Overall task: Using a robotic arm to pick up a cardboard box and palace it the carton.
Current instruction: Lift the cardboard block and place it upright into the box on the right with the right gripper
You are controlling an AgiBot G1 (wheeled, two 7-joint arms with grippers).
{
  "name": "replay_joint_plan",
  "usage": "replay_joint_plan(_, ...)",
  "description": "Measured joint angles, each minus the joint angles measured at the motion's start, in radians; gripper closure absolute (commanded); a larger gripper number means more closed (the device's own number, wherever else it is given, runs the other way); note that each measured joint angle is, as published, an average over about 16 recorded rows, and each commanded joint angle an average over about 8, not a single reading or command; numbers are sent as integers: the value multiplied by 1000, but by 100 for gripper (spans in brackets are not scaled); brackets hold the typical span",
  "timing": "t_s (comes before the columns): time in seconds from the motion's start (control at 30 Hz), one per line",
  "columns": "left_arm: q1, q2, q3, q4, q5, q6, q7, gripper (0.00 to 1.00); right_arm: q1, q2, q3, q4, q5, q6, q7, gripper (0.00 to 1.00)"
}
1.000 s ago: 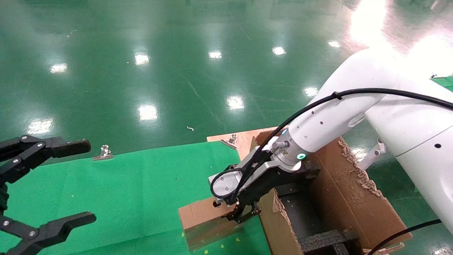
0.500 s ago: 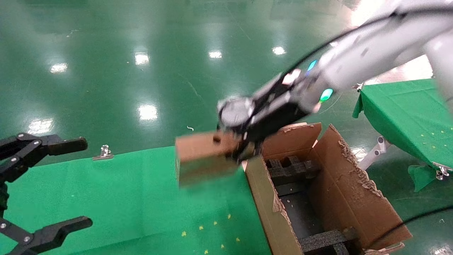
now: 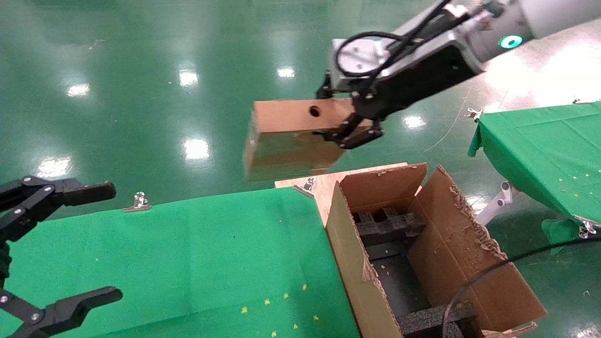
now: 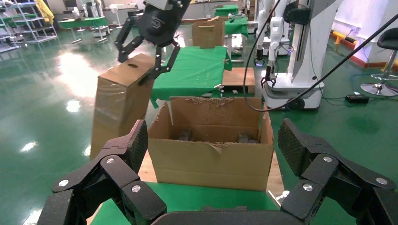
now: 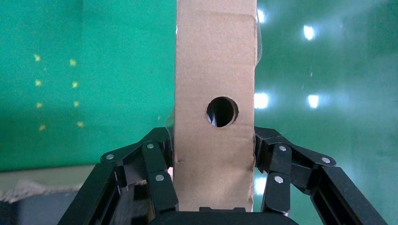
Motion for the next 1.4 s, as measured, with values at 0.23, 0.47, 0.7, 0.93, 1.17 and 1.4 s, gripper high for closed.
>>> replay_joint_plan(0.23, 0, 0, 0, 0, 0, 0, 0, 0, 49, 130, -83, 61, 2, -2, 55, 100)
replay_joint_plan(0.47, 0, 0, 0, 0, 0, 0, 0, 0, 87, 286, -177, 160, -12, -1, 126, 100)
replay_joint_plan(0.7, 0, 0, 1, 0, 0, 0, 0, 0, 96, 416, -257, 240, -20, 6, 187, 100)
replay_joint_plan(0.93, 0, 0, 1, 0, -1, 0, 0, 0, 91, 489, -300, 282, -16, 17, 225, 100)
replay_joint_plan(1.17, 0, 0, 1, 0, -1, -1, 1, 0, 83, 510, -312, 286, -5, 33, 258, 100)
replay_joint_plan(1.4, 0, 0, 1, 0, -1, -1, 1, 0, 53, 519, -316, 263, 16, 80, 415, 100)
